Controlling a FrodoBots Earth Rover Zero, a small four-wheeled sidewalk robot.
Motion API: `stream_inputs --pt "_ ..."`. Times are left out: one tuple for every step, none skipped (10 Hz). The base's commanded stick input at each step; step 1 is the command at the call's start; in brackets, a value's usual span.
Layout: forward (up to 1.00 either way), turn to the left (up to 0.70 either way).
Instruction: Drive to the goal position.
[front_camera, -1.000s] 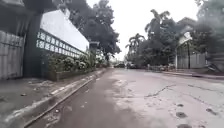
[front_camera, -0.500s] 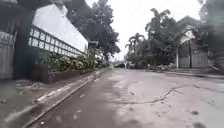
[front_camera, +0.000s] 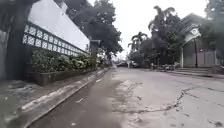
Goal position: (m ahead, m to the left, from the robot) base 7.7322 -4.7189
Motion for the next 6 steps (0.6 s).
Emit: stream_inputs --pt "0.7 -0.35" --pt "0.7 -0.19" --pt "0.7 0.0" --pt "0.7 0.0" --pt "0.7 0.0" --pt "0.7 0.0"
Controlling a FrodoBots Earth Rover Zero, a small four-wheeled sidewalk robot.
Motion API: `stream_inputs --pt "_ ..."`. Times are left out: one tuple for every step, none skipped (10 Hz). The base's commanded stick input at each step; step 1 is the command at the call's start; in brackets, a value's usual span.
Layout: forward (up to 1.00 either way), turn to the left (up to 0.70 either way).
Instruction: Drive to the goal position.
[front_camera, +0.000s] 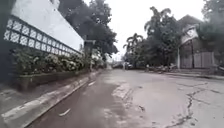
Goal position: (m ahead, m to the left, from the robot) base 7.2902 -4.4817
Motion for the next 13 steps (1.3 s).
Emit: stream_inputs --pt "0.7 0.0" --pt "0.7 0.0" --pt "0.7 0.0" --pt "0.7 0.0" --pt "0.7 -0.17" --pt "0.7 -0.35" --pt "0.7 -0.35" --pt "0.7 -0.13" --pt "0.7 0.0" --pt "0.7 0.0" --pt "0.7 0.0" --pt "0.7 0.0" --pt "0.7 0.0"
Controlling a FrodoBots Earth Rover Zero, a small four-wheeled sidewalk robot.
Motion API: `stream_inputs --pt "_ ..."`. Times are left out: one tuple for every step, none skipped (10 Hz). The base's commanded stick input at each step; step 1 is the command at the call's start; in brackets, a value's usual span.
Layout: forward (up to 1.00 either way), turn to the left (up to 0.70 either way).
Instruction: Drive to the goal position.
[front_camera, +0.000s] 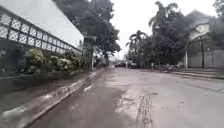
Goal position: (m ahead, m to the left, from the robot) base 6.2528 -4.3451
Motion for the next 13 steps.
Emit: stream_inputs --pt "0.7 -0.08" --pt "0.7 -0.22" --pt "0.7 -0.35" --pt "0.7 -0.22" --pt "0.7 -0.1" --pt "0.7 0.0" --pt "0.7 0.0" --pt "0.7 0.0" --pt "0.7 -0.09" --pt "0.7 -0.33" --pt "0.7 -0.34" --pt "0.7 -0.32" --pt "0.7 -0.11"
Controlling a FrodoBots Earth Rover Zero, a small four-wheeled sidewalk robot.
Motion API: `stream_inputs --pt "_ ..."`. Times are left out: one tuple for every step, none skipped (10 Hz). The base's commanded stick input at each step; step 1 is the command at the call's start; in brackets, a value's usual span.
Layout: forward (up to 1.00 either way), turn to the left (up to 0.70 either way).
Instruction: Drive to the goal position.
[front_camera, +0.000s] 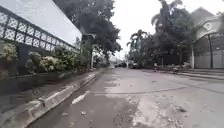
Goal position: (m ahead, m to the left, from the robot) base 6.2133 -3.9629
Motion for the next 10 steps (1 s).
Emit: stream_inputs --pt "0.7 0.0" --pt "0.7 0.0" --pt "0.7 0.0" --pt "0.7 0.0" --pt "0.7 0.0" --pt "0.7 0.0" --pt "0.7 0.0" --pt "0.7 -0.04" --pt "0.7 -0.1" --pt "0.7 -0.19"
